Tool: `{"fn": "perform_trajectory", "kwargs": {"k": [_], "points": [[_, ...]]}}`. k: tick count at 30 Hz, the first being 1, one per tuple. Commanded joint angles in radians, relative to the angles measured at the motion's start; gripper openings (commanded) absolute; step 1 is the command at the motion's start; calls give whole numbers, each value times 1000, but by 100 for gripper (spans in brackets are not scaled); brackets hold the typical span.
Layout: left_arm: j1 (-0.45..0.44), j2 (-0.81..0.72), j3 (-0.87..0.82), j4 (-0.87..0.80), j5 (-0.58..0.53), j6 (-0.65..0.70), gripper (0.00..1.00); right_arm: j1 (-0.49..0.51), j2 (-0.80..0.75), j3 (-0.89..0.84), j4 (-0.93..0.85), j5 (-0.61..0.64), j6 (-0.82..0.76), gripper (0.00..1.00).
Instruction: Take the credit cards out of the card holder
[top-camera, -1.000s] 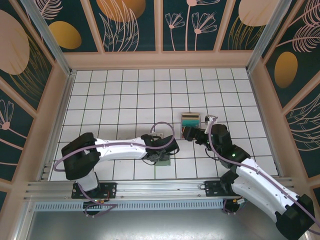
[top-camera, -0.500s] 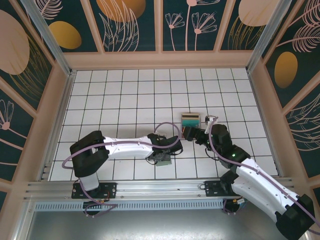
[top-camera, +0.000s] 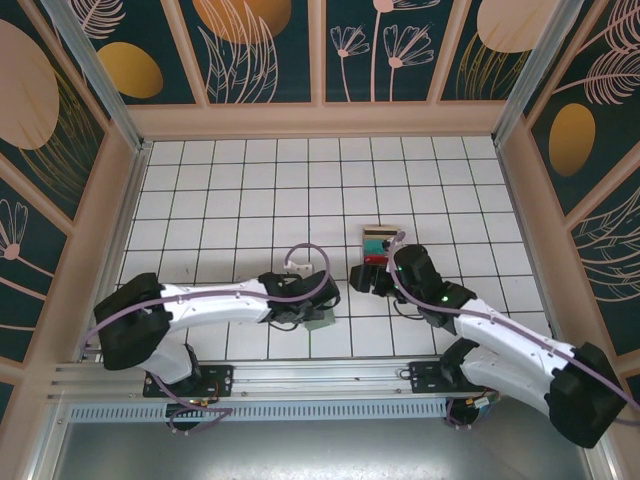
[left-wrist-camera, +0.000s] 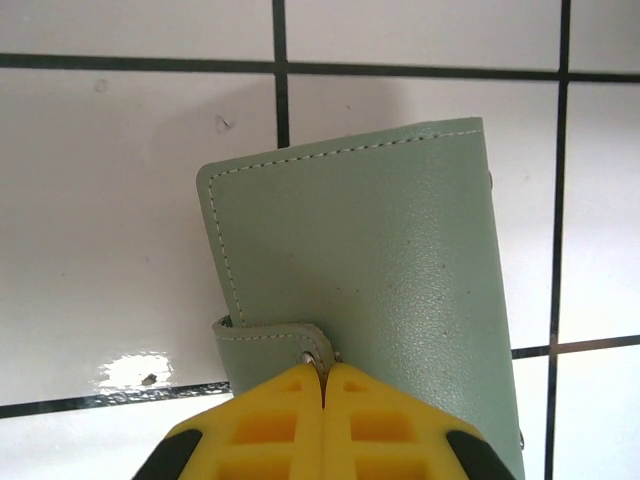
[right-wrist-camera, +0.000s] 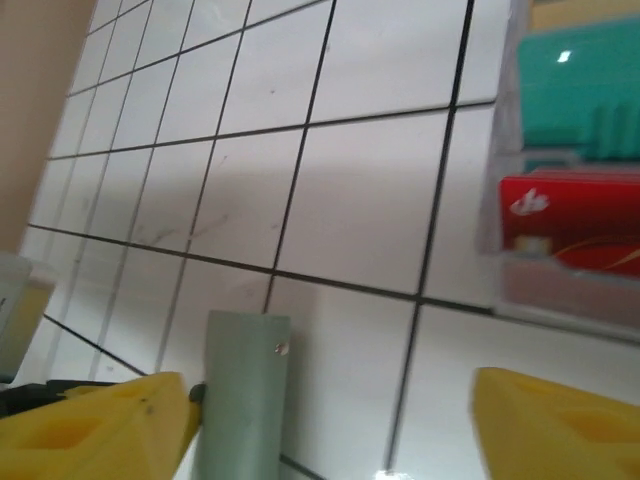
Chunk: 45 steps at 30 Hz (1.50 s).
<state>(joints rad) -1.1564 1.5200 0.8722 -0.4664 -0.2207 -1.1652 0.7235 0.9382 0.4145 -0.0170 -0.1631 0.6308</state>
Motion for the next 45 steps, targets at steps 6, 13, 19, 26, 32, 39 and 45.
{"fn": "perform_trajectory", "kwargs": {"k": [6, 13, 19, 26, 32, 39, 45], "points": [[19, -154, -131, 173, -7, -13, 0, 39, 184, -2, 262, -253, 114, 59], [20, -193, -173, 219, 12, 17, 0, 87, 362, 47, 339, -322, 136, 58], [21, -211, -182, 245, 24, 50, 0, 125, 459, 82, 383, -327, 154, 53], [31, -224, -174, 235, 24, 92, 0, 130, 531, 120, 361, -299, 149, 5], [90, -299, -193, 167, 12, 90, 0, 127, 535, 138, 274, -204, 138, 0], [132, -386, -205, 129, 7, 111, 0, 116, 521, 122, 281, -179, 171, 0], [135, -348, -205, 169, 39, 143, 0, 119, 522, 148, 276, -179, 172, 0]]}}
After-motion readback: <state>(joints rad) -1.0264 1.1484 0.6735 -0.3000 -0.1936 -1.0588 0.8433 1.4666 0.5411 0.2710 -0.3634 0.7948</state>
